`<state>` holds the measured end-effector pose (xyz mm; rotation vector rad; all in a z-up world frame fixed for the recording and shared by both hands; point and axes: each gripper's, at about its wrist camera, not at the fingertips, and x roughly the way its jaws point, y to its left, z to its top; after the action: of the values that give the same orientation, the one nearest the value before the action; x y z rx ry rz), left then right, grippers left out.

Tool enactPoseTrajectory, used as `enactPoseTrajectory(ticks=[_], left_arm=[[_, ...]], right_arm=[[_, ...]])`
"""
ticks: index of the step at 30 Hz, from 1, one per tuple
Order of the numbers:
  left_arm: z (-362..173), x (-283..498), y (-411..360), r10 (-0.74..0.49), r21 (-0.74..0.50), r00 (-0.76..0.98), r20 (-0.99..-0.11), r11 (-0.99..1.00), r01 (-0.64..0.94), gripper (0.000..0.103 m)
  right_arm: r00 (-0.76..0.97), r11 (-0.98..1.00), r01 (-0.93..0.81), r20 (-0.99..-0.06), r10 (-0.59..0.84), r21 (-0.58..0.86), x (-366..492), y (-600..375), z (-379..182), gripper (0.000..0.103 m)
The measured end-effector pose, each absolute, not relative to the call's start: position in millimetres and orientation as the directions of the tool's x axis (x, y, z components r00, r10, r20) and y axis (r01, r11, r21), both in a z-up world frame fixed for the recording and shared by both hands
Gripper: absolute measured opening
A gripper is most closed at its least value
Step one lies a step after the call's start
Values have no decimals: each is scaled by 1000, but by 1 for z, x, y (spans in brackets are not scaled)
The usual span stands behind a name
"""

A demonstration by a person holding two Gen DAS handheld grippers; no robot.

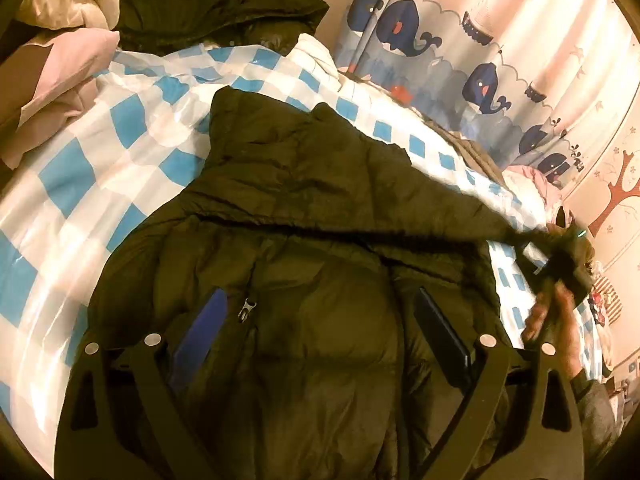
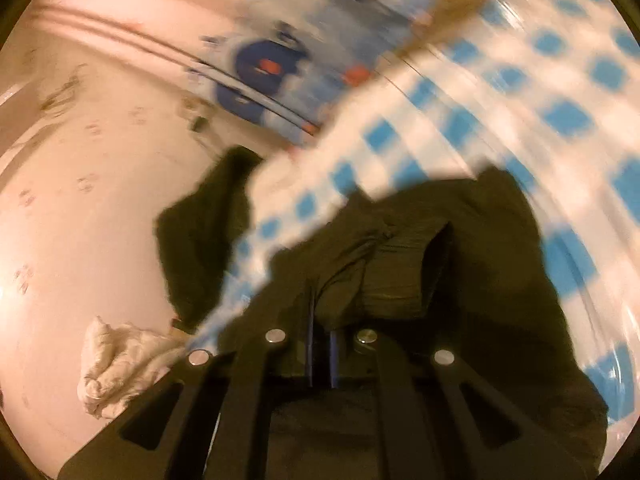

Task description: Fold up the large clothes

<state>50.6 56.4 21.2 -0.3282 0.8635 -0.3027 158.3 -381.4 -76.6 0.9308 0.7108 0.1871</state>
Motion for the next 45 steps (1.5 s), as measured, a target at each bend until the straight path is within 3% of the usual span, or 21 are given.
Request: enactPoseTrajectory(ticks=[2, 6, 8, 10, 14, 19, 25, 29, 32, 37, 41, 43, 45], left_arm=[[19, 52, 56, -379, -390, 608, -697, 913, 122, 90], [18, 53, 58, -378, -393, 605, -700, 912, 116, 90], [18, 54, 58, -377, -389, 604, -702, 914, 118, 90], [17, 54, 59, -374, -388, 606, -702, 915, 116, 90], [18, 53, 63, -372, -400, 613, -697, 911, 99, 90], [17, 53, 67, -350, -395, 623, -700, 916, 71, 90], [17, 56, 76, -312, -368, 628, -713, 929, 43, 90], [24, 57, 89, -247, -299, 641, -726, 954, 29, 90], [39, 51, 118, -212, -276, 673, -709, 961, 11, 90], [50, 24, 165, -184, -237, 662, -727, 971, 10, 90], [23, -7, 180, -185, -228, 576, -796, 974, -2, 90], [7, -26, 181, -160, -187, 526, -836, 982, 2, 90], [-7, -47, 187, -204, -235, 471, -858, 972, -7, 90]], right_arm=[[708, 584, 222, -541, 453, 781, 157, -387, -112, 7], [706, 515, 231, -506, 495, 826, 145, -391, -133, 11], [720, 509, 220, -491, 491, 832, 141, -392, -126, 27], [762, 528, 236, -493, 421, 816, 125, -397, -109, 59], [864, 641, 231, -457, 210, 732, 98, -399, -62, 63], [809, 790, 126, -523, 269, 600, 162, -361, -34, 68], [630, 818, 261, -733, 258, 512, 227, -361, -112, 66], [620, 751, 301, -719, 314, 588, 217, -380, -118, 64], [637, 752, 211, -671, 379, 625, 181, -377, -84, 67], [627, 795, 106, -661, 413, 597, 63, -385, -34, 84], [559, 810, 153, -725, 402, 567, -31, -407, -45, 86], [540, 783, 196, -731, 416, 590, -69, -420, -58, 86], [528, 730, 224, -710, 466, 645, -96, -426, -69, 86]])
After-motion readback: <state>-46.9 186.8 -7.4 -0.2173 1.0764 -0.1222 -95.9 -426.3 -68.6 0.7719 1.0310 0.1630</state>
